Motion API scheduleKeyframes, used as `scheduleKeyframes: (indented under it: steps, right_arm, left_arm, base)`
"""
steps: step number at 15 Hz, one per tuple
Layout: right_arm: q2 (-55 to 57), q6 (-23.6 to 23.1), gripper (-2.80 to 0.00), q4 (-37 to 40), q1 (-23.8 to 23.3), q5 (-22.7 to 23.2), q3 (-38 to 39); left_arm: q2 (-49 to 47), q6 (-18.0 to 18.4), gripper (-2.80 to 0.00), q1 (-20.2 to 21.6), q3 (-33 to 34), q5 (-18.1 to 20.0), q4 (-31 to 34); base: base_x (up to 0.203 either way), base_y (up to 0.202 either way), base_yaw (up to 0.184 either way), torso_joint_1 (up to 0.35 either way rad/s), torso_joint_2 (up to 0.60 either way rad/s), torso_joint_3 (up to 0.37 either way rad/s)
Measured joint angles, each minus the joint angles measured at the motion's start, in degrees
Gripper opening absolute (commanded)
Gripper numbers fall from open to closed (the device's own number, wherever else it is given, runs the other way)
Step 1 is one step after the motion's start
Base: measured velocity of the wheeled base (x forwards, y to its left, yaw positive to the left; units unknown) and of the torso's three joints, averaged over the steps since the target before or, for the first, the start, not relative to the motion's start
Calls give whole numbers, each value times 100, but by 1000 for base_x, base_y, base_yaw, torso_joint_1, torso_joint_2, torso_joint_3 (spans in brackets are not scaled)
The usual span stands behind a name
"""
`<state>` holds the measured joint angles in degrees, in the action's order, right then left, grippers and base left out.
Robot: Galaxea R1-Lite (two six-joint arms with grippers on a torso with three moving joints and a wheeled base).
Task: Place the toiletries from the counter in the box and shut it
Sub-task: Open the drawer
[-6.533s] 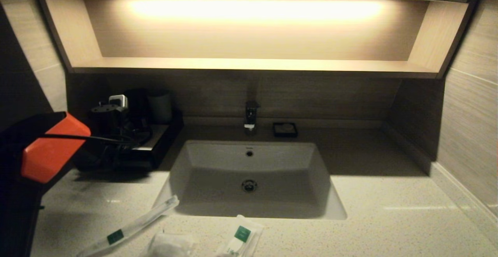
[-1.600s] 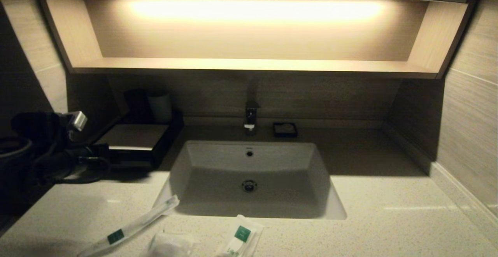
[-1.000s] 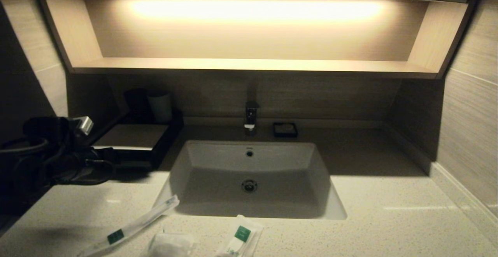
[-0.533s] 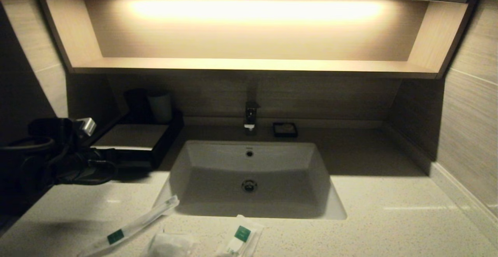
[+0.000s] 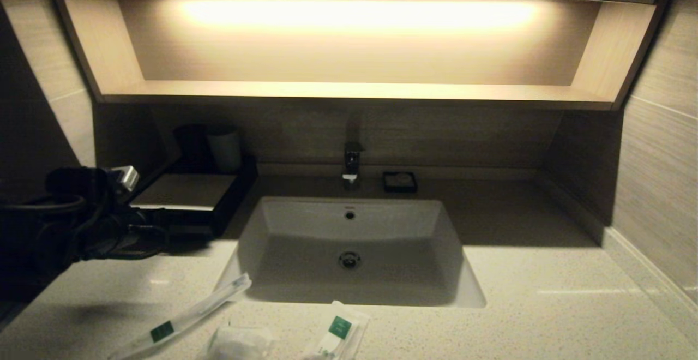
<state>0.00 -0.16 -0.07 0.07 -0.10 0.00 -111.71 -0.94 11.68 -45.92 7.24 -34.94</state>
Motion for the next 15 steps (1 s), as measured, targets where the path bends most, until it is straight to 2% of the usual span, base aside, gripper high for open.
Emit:
scheduleKeyframes:
  steps: [15]
  right_arm:
    - [0,0,-280,0,0,0,0]
  left_arm:
    - [-334,12,-280,17,0,-50,-403]
  base:
    - [0,0,0,0,0,0]
